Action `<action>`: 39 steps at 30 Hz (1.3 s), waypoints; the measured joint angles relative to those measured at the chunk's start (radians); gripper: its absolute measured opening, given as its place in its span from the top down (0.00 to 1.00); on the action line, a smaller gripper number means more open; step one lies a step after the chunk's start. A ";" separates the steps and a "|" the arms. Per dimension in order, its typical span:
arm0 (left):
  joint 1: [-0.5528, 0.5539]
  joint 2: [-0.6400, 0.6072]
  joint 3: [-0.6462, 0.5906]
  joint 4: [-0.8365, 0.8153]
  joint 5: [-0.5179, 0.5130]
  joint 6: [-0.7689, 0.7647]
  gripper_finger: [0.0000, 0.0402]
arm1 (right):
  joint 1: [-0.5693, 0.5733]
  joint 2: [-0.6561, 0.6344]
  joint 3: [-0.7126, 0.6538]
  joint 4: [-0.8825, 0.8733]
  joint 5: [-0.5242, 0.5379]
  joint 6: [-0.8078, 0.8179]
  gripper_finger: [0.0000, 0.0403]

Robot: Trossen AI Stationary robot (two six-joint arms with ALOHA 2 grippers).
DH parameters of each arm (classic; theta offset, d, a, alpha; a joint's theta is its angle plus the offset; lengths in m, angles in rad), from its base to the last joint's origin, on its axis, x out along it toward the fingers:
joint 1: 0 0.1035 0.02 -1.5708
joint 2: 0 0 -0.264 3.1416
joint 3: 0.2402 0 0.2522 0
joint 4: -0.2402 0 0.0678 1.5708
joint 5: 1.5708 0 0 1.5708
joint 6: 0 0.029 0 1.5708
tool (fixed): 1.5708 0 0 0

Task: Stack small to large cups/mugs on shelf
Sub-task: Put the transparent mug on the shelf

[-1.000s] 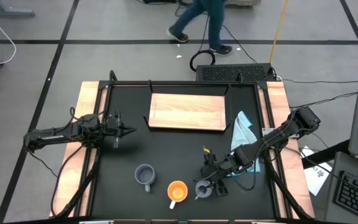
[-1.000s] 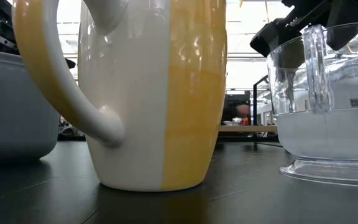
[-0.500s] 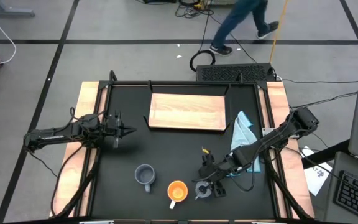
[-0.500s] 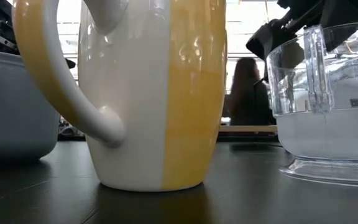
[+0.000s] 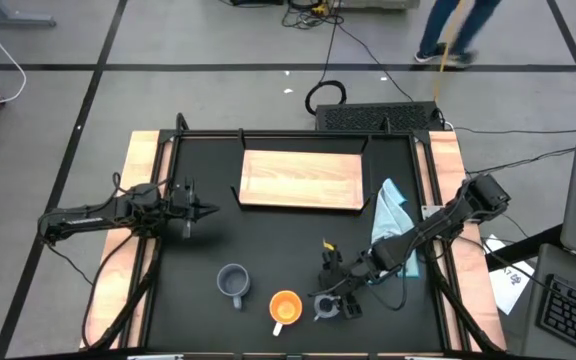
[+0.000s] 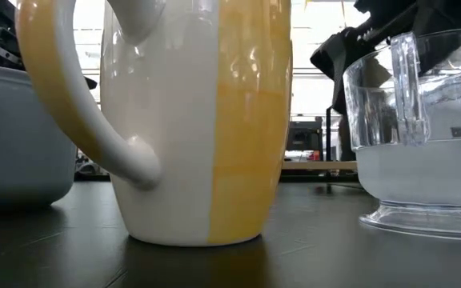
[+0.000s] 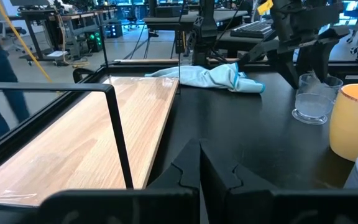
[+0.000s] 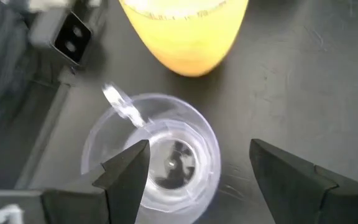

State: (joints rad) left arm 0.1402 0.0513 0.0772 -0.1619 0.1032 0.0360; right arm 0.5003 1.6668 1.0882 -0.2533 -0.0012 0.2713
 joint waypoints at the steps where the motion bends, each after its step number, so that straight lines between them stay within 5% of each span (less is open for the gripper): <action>1: 0.000 0.000 0.000 0.000 0.000 0.000 0.99 | 0.000 0.003 0.000 -0.001 0.000 -0.005 0.34; 14: 0.000 0.000 0.000 0.000 0.000 0.000 0.99 | -0.001 0.023 0.000 0.002 0.001 -0.026 0.36; 39: 0.000 0.000 0.000 0.000 0.000 0.000 0.99 | -0.001 0.023 0.000 -0.001 0.001 -0.026 0.77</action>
State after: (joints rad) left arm 0.1398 0.0509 0.0772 -0.1616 0.1032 0.0360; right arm 0.4995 1.6894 1.0882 -0.2546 -0.0002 0.2455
